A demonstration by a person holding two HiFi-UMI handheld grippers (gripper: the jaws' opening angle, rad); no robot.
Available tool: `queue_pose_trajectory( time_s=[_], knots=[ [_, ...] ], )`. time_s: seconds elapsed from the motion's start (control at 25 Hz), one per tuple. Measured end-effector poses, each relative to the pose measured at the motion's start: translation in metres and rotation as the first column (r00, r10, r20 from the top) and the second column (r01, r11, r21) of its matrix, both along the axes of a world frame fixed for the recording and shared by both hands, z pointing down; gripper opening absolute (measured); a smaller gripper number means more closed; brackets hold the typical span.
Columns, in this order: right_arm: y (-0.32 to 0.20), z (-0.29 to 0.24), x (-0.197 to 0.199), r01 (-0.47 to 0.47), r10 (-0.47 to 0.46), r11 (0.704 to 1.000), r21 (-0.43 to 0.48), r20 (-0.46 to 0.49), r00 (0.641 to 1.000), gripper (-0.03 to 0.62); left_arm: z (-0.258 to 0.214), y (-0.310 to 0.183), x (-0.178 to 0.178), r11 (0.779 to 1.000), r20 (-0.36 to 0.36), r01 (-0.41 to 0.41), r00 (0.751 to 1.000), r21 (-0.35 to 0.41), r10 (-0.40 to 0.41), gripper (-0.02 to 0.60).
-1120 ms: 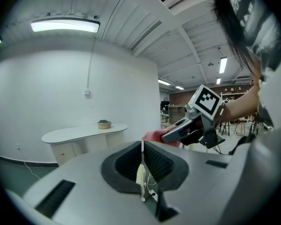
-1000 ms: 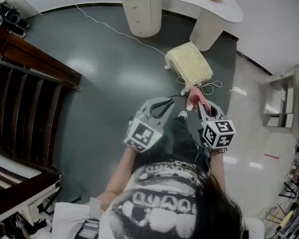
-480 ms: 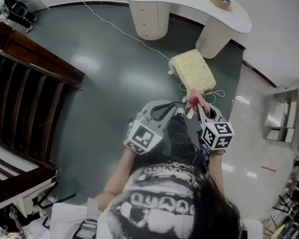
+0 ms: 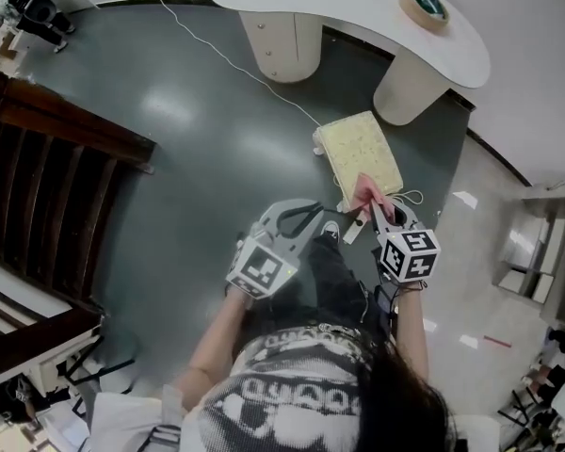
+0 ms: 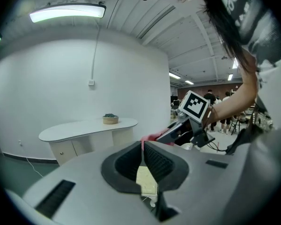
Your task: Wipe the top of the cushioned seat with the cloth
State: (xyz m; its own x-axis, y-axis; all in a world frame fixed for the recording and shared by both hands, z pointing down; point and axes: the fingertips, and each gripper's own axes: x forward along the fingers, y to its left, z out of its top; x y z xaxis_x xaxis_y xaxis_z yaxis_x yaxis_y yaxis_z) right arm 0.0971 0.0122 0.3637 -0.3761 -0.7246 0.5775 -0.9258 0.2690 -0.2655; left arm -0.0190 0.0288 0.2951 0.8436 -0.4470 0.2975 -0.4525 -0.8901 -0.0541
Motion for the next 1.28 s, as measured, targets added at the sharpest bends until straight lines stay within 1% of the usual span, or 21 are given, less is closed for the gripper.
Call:
queue_pose_trajectory(
  time_s=[0.16,0.28,0.48,0.6,0.8,0.96,1.12,1.28],
  knots=[
    [-0.040,0.026,0.026,0.068,-0.069,0.997,-0.039,-0.017,0.998,0.011,0.012,-0.032,0.023,1.000,0.035,0.028,0.999,0.011,-0.028,0.015],
    [-0.069,0.046,0.037,0.111,-0.113,0.992,-0.059,-0.021,0.993,0.011,0.021,-0.052,0.034,0.999,0.058,0.044,0.997,-0.001,-0.044,0.015],
    [-0.108,0.076,0.046,0.177,-0.179,0.980,-0.093,-0.008,0.984,0.011,0.033,-0.077,0.045,0.994,0.047,0.107,0.993,0.000,-0.107,0.015],
    [-0.129,0.091,0.049,0.209,-0.211,0.972,-0.105,-0.015,0.977,0.011,0.044,-0.091,0.051,0.992,0.052,0.127,0.991,-0.006,-0.127,0.015],
    [-0.153,0.121,0.052,0.230,-0.236,0.964,-0.136,-0.030,0.971,0.011,0.065,-0.108,0.054,0.990,0.059,0.141,0.988,0.002,-0.140,0.015],
    [-0.171,0.150,0.052,0.245,-0.254,0.956,-0.163,-0.041,0.966,0.011,0.082,-0.120,0.053,0.991,0.068,0.136,0.988,-0.004,-0.135,0.015],
    [-0.188,0.181,0.048,0.260,-0.276,0.946,-0.195,-0.060,0.959,0.011,0.110,-0.133,0.047,0.990,0.084,0.142,0.986,-0.007,-0.141,0.015],
    [-0.204,0.213,0.045,0.256,-0.273,0.939,-0.232,-0.047,0.961,0.011,0.134,-0.148,0.046,0.991,0.094,0.131,0.987,-0.012,-0.130,0.015]
  ],
)
